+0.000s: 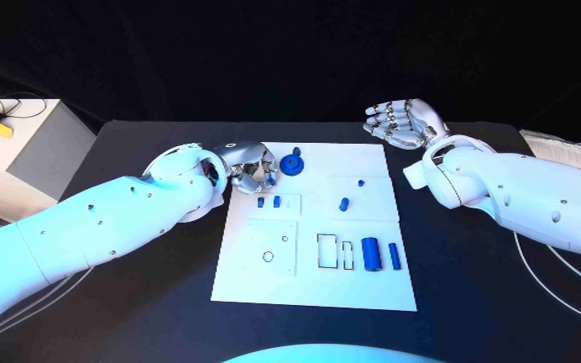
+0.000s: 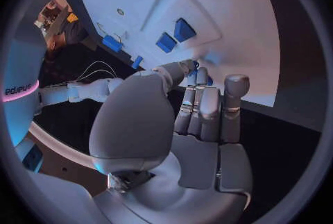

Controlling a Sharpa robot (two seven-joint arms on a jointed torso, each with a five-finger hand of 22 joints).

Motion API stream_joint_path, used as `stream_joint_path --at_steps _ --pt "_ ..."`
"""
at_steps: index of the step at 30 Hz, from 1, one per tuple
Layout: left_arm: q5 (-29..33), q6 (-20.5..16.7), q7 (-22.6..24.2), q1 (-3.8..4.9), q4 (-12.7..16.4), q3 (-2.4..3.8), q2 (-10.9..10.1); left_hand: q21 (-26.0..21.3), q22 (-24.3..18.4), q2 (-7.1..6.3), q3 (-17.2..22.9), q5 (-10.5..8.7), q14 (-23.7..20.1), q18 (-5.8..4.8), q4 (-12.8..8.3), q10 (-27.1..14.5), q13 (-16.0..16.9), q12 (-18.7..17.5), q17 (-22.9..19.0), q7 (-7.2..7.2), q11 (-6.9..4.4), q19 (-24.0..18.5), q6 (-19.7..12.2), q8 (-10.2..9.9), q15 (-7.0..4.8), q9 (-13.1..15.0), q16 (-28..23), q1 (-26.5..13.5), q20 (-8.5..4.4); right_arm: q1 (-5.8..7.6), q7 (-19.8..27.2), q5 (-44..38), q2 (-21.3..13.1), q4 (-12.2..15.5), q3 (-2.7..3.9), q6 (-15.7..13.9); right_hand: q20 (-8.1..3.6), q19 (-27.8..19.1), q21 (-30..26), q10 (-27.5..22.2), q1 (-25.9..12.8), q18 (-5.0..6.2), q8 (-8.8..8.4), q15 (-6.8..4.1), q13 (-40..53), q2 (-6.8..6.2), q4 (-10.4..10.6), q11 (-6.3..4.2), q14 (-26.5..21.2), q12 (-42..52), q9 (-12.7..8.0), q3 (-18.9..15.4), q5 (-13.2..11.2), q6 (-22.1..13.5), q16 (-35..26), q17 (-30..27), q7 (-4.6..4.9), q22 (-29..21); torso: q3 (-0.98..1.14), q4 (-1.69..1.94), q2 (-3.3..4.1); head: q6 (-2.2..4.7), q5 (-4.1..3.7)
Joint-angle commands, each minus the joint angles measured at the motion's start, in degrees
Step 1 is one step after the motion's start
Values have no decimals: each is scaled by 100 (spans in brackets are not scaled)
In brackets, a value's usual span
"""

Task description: Assemble the parts on the task board

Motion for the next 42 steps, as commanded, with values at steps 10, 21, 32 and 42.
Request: stream_joint_path --at_steps 10,21,32,42 --pt "-76 84 -5 -2 -15 4 51 -20 -7 13 -5 -18 -23 -78 -21 32 -5 -26 -10 1 -8 -19 39 -39 12 10 -11 -46 20 1 46 -7 10 20 2 61 -6 -45 -2 43 -25 26 -31 45 -9 14 -26 8 13 -27 -4 9 35 47 -31 -5 458 -6 2 1 4 -13 6" --pt "-85 142 -17 -1 -22 -3 62 -21 -7 16 -3 -19 -31 -77 -28 41 -6 -39 -23 0 -9 -22 42 -48 11 12 -15 -39 20 1 46 -7 11 18 2 65 -6 -45 -2 43 -25 26 -31 45 -9 14 -26 8 13 -27 -4 9 35 47 -31 -5 458 -6 -4 2 -2 -23 6" --pt "-98 170 -8 -3 -66 -53 100 -19 -3 28 -5 -22 -31 -78 -42 75 -3 -56 -20 -5 -16 -23 68 -54 7 21 -12 -25 20 1 45 -7 9 21 2 71 -6 -45 -2 43 -25 26 -31 45 -9 14 -26 8 13 -27 -4 9 35 47 -31 -5 458 -6 -7 -2 5 -35 -4" --pt "-120 158 0 -6 -108 -103 123 -18 -2 39 -26 -28 -31 -76 -57 135 12 -60 -21 -22 -34 -29 123 -51 -4 40 -6 -18 15 1 41 -7 3 24 2 83 -6 -39 1 49 -32 26 -46 44 -9 24 -40 7 22 -28 -14 12 41 65 -30 -47 457 -38 -1 3 -3 -49 10"
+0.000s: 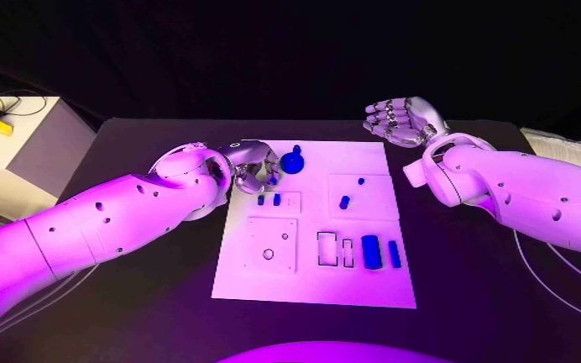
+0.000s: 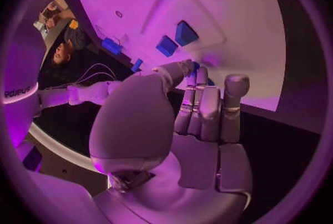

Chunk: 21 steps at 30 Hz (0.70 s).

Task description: Assemble the parts on the task board

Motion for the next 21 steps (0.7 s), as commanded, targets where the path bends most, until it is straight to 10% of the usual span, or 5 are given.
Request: stream_joint_path --at_steps 1,21 --pt "-61 100 12 -23 -20 -32 12 -15 3 40 -11 -29 -29 -77 -41 52 11 -33 6 11 9 -26 49 6 -5 17 -2 -19 15 2 40 -8 1 9 2 78 -6 -39 1 49 -32 26 -21 23 -5 24 -31 6 1 -28 -6 3 23 42 -30 -20 435 -15 3 2 -4 -8 4" --pt "-102 116 15 -23 -1 -42 -18 -9 14 92 -179 -34 13 -78 -127 -122 375 453 126 -33 -57 -53 103 -94 -61 70 100 -4 -43 1 33 -8 -3 -8 2 101 -6 -38 1 49 -34 26 -22 23 -5 26 -31 6 2 -28 -7 3 23 44 -29 -23 435 -17 0 1 -2 -5 -8"
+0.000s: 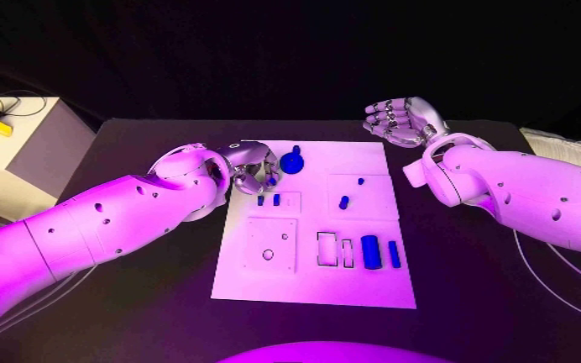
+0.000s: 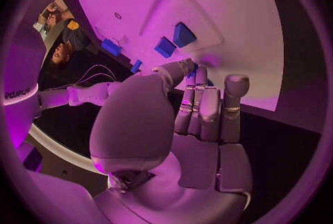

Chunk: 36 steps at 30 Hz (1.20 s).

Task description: Assemble the parts on the task board

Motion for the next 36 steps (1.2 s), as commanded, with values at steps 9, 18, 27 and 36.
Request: stream_joint_path --at_steps 9,18,27,36 --pt "-35 74 36 -25 12 -22 -1 -10 -1 29 -30 -30 -17 -78 1 -343 262 395 10 31 20 -45 -114 -194 -21 0 65 -37 -13 -1 37 -8 6 -4 2 80 -6 -38 1 50 -34 26 -19 23 -6 26 -24 6 2 -28 -6 -4 17 35 -29 -9 426 -7 -1 2 -1 -7 4" --pt "-10 35 28 -25 5 -22 2 -66 -94 -21 6 -30 -87 -58 10 -549 376 583 -102 -6 31 -120 -346 -408 -10 -55 46 -71 -10 -2 37 -8 5 -6 2 81 -6 -38 1 50 -34 26 -19 23 -6 26 -24 6 2 -28 -6 -4 17 35 -29 -9 426 -7 0 2 -3 -15 -11" --pt "-6 11 11 -26 1 -22 -2 -71 -92 -39 9 -31 -82 -56 11 -662 517 851 -62 -27 24 -130 -379 -477 -11 -58 80 -83 -18 -5 38 -8 -2 -5 2 83 -6 -36 1 52 -47 26 -27 24 -7 41 -20 6 5 -28 -11 -1 21 42 -30 -30 425 -21 -1 0 -2 -8 -5" --pt "-6 -30 -1 -32 11 -22 -5 -63 -73 -60 51 -30 54 -58 14 -898 811 1471 252 -56 -16 -128 -420 -575 -40 -41 248 -87 -52 -7 39 -8 -9 -1 2 86 -6 -36 1 52 -47 26 -27 24 -7 41 -20 6 5 -28 -11 -1 21 42 -30 -30 425 -21 0 -2 5 -4 -8"
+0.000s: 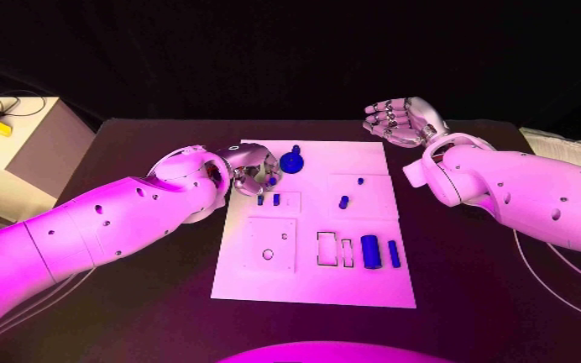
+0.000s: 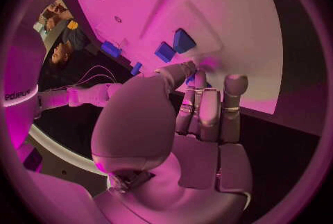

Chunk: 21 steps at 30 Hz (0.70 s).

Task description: Assemble the parts on the task board

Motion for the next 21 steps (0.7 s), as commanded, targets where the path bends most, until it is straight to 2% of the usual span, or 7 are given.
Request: stream_joint_path --at_steps 1,10,21 --pt "-1 -23 6 -6 13 1 0 -14 17 -18 50 -30 81 -58 -7 -48 89 203 113 -3 -20 0 -65 -53 -7 11 60 -35 -37 -1 40 -8 -6 7 1 70 -6 -36 1 52 -16 26 -27 24 -8 11 -20 6 5 -28 -5 -1 21 42 -30 -5 425 -4 0 1 4 -6 -6" --pt "-2 -40 -26 -11 -15 2 -10 0 53 -93 118 -23 201 -65 17 -103 266 710 396 -59 -89 27 -273 -199 -63 -1 189 -76 -87 -2 41 -6 -17 11 1 67 -6 -35 1 54 -20 26 -30 24 -8 12 -21 6 6 -28 -7 -1 21 46 -30 -13 425 -9 -1 1 2 0 -18" --pt "-17 -42 -50 -14 -129 7 -41 -2 51 -108 147 -22 226 -64 17 -136 297 822 461 -89 -102 26 -357 -249 -73 -11 217 -71 -98 -2 39 -5 -33 8 1 62 -6 -35 1 54 -20 26 -30 24 -8 12 -21 6 6 -28 -7 -1 21 46 -30 -13 425 -9 0 0 -1 4 -23"
